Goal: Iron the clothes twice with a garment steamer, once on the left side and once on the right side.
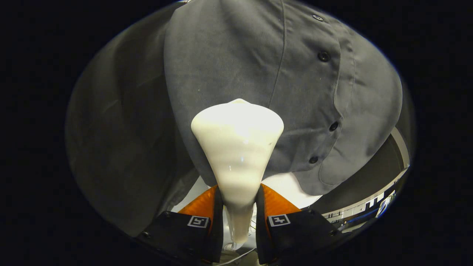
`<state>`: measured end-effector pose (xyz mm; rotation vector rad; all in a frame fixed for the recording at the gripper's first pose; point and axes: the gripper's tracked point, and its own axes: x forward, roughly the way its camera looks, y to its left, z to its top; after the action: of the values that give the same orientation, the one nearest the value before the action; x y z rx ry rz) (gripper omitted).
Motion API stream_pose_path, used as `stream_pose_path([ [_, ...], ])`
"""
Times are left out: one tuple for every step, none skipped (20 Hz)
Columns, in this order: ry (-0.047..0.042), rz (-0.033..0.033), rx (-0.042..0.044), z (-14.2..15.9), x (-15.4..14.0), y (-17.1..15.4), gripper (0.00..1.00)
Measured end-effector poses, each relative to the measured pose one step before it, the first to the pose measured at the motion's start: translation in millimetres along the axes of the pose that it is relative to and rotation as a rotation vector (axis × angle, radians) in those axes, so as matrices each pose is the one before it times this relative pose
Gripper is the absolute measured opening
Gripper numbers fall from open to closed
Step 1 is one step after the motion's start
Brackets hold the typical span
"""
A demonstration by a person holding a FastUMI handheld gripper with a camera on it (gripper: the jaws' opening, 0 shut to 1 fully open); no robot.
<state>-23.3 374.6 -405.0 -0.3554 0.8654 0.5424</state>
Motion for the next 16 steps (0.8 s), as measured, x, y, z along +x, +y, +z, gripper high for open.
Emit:
stream_pose_path([
  [0.01095, 0.00167, 0.00075, -9.95, 6.51, -4.84, 0.44],
  [0.01155, 0.0017, 0.00154, -8.7, 5.53, -3.94, 0.44],
  [0.01249, 0.00178, 0.00054, -13.88, 6.9, -3.74, 0.44],
  [0.01086, 0.00202, 0.00204, -11.47, 7.04, -4.84, 0.44],
  [0.01092, 0.00297, 0.00085, -12.14, 5.36, -2.76, 0.44],
  [0.01047, 0.00176, 0.00368, -8.74, 4.81, -2.92, 0.44],
  [0.00871, 0.00178, 0.0036, -8.48, 3.1, -3.36, 0.44],
  [0.00771, 0.00102, 0.00513, -6.44, 2.5, -3.71, 0.44],
  [0.00449, -0.00139, 0.00634, -2.44, -0.58, 1.77, 0.44],
  [0.00374, -0.00133, 0.00423, -1.75, -1.33, 0.46, 0.44],
  [0.00322, 0.00291, 0.00059, -3.02, -0.52, 0.05, 0.44],
  [-0.00443, 0.00649, 0.00275, -1.77, -2.24, -1.52, 0.44],
  [-0.00263, 0.00769, -0.00051, 2.02, -6.93, 1.51, 0.44],
  [-0.00585, 0.0065, 0.00046, 2.99, -5.75, -0.74, 0.44],
  [-0.01005, 0.00772, -0.0045, 5.7, -8.66, 1.81, 0.44],
  [-0.01451, 0.00774, -0.00137, 7.57, -8.28, -2.58, 0.44],
])
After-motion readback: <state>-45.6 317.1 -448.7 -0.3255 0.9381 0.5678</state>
